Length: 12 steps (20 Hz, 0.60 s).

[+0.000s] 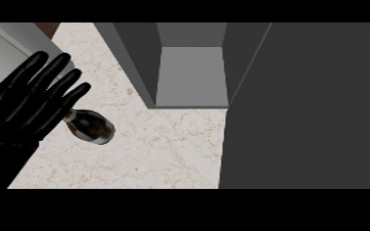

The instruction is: Pick up the wine, place it into the cabinet and close the cabinet

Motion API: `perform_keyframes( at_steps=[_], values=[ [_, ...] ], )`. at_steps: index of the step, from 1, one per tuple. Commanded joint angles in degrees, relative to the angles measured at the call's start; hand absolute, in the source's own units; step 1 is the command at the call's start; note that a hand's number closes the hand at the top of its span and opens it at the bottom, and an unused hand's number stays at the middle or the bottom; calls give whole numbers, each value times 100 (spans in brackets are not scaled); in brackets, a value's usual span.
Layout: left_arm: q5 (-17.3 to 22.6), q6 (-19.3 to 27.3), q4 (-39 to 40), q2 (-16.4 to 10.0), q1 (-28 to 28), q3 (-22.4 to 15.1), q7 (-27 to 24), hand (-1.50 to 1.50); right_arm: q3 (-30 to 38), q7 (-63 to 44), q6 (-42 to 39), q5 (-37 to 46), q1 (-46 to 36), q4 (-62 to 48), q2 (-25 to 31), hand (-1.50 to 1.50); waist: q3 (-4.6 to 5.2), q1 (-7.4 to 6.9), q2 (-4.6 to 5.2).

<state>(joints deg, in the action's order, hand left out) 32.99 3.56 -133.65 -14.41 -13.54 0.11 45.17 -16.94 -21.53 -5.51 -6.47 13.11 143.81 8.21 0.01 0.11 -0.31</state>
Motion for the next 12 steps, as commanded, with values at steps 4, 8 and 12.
perform_keyframes(
  at_steps=[4,8,12],
  values=[
    [435,-55,-335,-287,-169,721,259,-150,228,-785,132,-485,19,1222,136,-150,1,7,9],
    [343,-323,-130,-382,-80,965,69,-150,-98,-682,202,-152,156,1292,52,-150,3,28,5],
    [550,-570,335,-623,-270,1457,14,-150,227,-967,159,-547,31,1442,203,-150,1,53,9]
  ],
)
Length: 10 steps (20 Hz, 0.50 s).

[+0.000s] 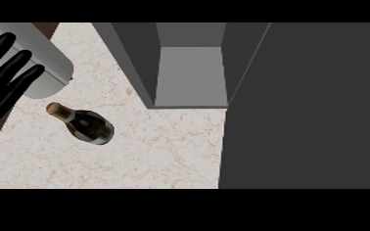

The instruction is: Pick up the wine, place it into the cabinet and close the cabinet

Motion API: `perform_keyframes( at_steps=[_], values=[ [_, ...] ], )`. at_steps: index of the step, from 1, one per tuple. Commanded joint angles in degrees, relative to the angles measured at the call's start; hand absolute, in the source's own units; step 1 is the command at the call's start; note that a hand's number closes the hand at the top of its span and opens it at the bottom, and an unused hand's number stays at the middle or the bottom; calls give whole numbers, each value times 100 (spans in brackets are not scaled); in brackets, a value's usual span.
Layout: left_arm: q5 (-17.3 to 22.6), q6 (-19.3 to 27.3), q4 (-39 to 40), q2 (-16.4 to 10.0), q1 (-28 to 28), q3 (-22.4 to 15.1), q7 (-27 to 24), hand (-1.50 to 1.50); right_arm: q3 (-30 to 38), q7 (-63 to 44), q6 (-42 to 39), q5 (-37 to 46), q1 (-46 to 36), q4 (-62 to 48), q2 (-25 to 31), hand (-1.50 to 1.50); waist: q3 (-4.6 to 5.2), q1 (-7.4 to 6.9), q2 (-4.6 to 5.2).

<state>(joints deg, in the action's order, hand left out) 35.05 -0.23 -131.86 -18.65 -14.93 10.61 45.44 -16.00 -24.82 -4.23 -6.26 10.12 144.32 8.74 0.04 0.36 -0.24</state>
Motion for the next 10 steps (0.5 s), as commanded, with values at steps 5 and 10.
perform_keyframes(
  at_steps=[5,10],
  values=[
    [696,-477,266,-479,54,1011,-42,-150,-40,-848,128,-474,351,1653,182,-150,2,37,-18],
    [718,-1098,856,-442,366,1250,-526,-150,-230,-817,231,-281,224,1451,96,-150,2,22,4]
  ],
)
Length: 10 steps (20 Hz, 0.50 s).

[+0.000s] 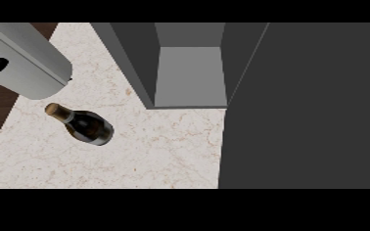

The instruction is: Pick up the wine, place it into the cabinet and close the cabinet

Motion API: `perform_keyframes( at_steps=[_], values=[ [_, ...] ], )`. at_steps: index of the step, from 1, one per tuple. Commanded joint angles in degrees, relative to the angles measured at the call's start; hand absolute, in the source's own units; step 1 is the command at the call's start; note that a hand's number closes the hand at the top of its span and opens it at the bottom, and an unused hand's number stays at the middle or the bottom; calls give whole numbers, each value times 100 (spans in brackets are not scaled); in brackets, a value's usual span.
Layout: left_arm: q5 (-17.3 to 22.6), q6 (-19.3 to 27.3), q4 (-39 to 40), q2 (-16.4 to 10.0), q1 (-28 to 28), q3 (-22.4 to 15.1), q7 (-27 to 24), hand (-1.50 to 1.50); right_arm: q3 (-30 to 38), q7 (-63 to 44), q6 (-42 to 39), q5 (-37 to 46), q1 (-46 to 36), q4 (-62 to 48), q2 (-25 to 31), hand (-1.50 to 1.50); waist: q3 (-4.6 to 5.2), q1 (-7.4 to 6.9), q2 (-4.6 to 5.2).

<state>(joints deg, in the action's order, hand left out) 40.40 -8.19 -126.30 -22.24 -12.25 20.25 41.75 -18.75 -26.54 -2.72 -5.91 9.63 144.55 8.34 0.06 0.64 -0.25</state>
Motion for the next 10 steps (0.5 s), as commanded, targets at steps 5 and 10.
perform_keyframes(
  at_steps=[5,10],
  values=[
    [-78,-691,1009,-68,42,303,-565,-150,506,-362,-50,-665,-101,963,200,-150,-5,2,35],
    [-87,-1216,1163,40,588,388,-802,-150,-84,-617,61,-242,301,1494,168,-150,3,17,3]
  ],
)
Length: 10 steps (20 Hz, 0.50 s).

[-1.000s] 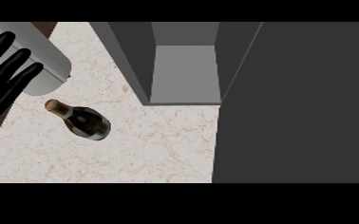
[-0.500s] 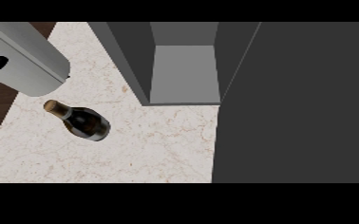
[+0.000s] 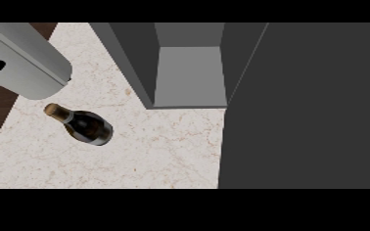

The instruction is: Pick up the wine, place it into the cabinet and close the cabinet

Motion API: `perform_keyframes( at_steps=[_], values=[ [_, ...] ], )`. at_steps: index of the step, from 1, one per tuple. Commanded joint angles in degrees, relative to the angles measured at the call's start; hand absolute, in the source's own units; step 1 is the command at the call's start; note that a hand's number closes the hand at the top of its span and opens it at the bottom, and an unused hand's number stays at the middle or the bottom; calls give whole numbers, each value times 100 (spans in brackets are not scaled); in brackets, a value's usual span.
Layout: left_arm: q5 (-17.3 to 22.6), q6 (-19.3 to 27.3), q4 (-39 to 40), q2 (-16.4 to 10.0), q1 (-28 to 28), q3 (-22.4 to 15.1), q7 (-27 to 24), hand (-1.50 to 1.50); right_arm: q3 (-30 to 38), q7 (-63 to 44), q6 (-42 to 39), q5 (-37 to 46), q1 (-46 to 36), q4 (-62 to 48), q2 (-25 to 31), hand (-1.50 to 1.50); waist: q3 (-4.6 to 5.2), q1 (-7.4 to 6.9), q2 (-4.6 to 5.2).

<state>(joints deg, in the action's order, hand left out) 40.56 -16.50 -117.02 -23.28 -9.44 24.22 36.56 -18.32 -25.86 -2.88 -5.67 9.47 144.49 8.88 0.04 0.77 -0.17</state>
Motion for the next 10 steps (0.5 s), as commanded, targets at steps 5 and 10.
perform_keyframes(
  at_steps=[5,10],
  values=[
    [-384,-724,1170,61,99,104,-772,-150,186,-668,126,-450,245,1494,117,-150,3,43,4],
    [-1189,-1225,1898,355,268,-248,-1499,-150,0,-838,234,-329,-117,1321,54,-150,6,56,20]
  ],
)
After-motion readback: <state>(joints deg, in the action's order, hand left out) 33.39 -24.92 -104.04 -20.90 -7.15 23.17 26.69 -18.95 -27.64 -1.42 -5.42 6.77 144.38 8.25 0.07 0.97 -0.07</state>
